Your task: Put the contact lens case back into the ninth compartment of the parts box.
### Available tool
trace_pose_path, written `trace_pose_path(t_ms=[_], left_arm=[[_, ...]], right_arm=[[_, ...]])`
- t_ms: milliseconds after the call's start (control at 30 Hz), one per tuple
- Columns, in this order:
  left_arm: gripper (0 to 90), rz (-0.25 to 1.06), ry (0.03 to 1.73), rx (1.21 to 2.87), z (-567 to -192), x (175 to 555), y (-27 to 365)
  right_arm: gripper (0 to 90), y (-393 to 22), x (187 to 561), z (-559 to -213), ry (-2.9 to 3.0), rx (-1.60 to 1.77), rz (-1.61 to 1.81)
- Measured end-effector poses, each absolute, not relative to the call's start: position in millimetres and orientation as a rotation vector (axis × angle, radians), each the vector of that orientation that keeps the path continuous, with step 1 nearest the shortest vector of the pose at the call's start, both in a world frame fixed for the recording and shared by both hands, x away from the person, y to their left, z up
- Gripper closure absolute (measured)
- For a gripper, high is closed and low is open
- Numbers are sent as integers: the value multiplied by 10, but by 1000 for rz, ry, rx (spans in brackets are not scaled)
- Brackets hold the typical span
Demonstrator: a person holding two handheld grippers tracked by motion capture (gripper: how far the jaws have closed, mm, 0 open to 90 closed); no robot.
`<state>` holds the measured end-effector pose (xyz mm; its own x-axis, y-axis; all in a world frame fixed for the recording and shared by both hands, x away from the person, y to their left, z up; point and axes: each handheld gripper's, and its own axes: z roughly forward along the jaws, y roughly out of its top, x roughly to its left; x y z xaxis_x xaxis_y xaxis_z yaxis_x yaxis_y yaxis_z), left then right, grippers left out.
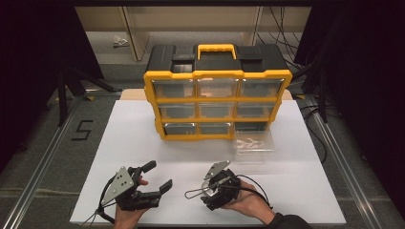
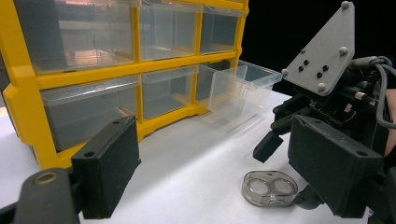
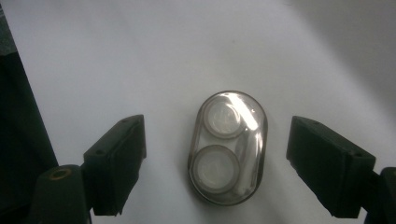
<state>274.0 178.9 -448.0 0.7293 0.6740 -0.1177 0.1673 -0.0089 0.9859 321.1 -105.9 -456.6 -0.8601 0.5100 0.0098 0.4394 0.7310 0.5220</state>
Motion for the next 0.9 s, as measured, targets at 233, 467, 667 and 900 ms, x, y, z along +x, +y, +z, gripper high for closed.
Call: trace_pose_path(t_ms=[233,467,667,900], left_arm=[[163,456,706,1558,-4480,2741,1791],[163,455,705,1557,-4479,2740,1792],[163,454,706,1556,-4479,2740,1792],[163,453,706,1558,-4481,2740,1790]], right_arm=[[240,-1043,3218,-4583,2811,779,773],[267,-1013,3217,-4595,2832,777,753],[300,-1001,3219,-4603,2827,792,738],[327,-978,3242,-4655,2818,807,685]])
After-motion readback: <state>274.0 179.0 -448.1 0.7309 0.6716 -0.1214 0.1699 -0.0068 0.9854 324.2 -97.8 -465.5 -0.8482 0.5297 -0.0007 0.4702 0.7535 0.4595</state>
